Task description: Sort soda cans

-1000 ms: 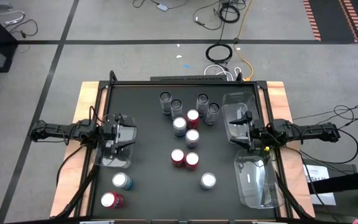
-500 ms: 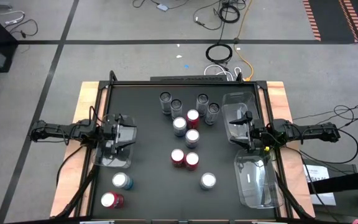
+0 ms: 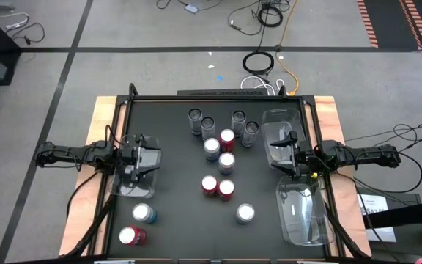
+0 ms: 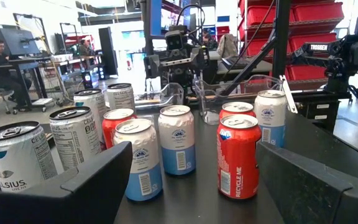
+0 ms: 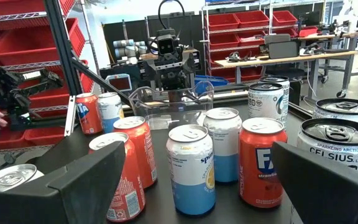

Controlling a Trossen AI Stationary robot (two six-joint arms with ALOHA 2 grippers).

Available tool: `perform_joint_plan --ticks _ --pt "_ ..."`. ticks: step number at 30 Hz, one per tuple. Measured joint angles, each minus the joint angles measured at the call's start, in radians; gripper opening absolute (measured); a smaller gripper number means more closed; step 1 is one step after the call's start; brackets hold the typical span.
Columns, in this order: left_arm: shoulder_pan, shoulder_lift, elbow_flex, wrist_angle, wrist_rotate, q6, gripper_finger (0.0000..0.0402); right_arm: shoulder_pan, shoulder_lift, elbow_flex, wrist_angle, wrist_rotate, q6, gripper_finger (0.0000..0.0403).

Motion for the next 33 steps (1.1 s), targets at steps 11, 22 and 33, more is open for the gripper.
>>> perform_joint_plan --ticks 11,22,33 --pt "0.000 0.000 0.000 0.022 -0.095 -0.178 0.0352 0.000 0.000 0.000 0.000 0.000 0.000 0.0396" --pt "0.000 0.000 0.005 0.129 -0.145 -0.409 0.0352 0.000 0.000 0.000 0.000 0.000 0.000 0.0396" --pt "0.000 0.174 0.417 -0.197 -0.374 -0.145 0.0352 0.000 0.000 0.000 0.000 0.000 0.000 0.0396"
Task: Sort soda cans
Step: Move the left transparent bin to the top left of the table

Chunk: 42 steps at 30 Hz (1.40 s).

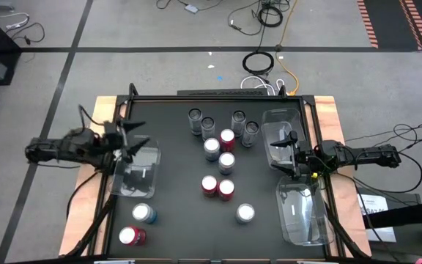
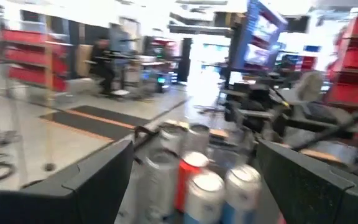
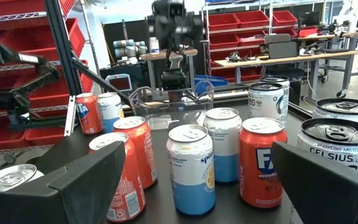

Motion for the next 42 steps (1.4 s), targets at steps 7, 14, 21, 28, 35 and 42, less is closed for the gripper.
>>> perform_joint_plan --ticks 7,14,21,28,35,42 --pt "0.000 0.337 0.379 -0.322 -0.014 -0.134 0.0352 0.000 0.000 0.000 0.000 0.000 0.000 0.0396" --pt "0.000 0.644 0.749 -0.723 0.092 -0.260 0.0352 0.000 0.000 0.000 0.000 0.000 0.000 0.0396" --pt "0.000 0.700 0.854 -1.089 0.106 -0.431 0.0352 0.000 0.000 0.000 0.000 0.000 0.000 0.0396" --pt "0.000 0.577 0.704 -1.169 0.107 -0.628 0.0352 0.000 0.000 0.000 0.000 0.000 0.000 0.0396" --pt "0.000 0.453 0.523 -1.124 0.171 -0.855 0.0352 0.000 0.000 0.000 0.000 0.000 0.000 0.0396" --pt "0.000 0.449 0.340 -0.952 0.288 -0.935 0.0352 0.000 0.000 0.000 0.000 0.000 0.000 0.0396"
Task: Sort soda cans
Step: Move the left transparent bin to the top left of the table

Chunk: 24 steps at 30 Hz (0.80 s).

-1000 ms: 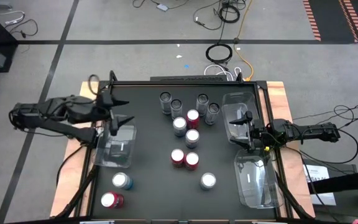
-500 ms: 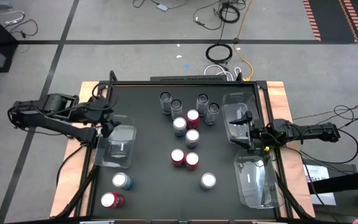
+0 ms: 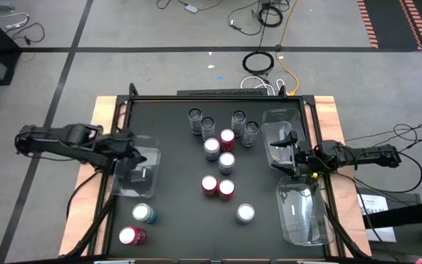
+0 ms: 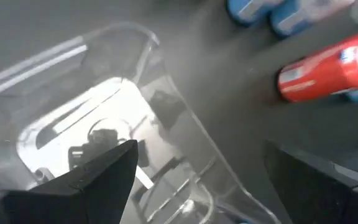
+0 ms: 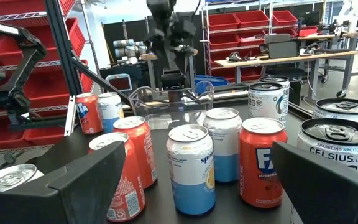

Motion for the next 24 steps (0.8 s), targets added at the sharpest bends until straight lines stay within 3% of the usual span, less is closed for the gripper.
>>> perform_joint_plan --ticks 5,24 --pt "0.000 0.079 -0.053 0.020 0.006 -0.072 0.0352 0.000 0.000 0.000 0.000 0.000 0.000 0.0396" --pt "-0.020 0.362 -0.053 0.213 0.036 -0.074 0.0352 0.000 0.000 0.000 0.000 0.000 0.000 0.0396"
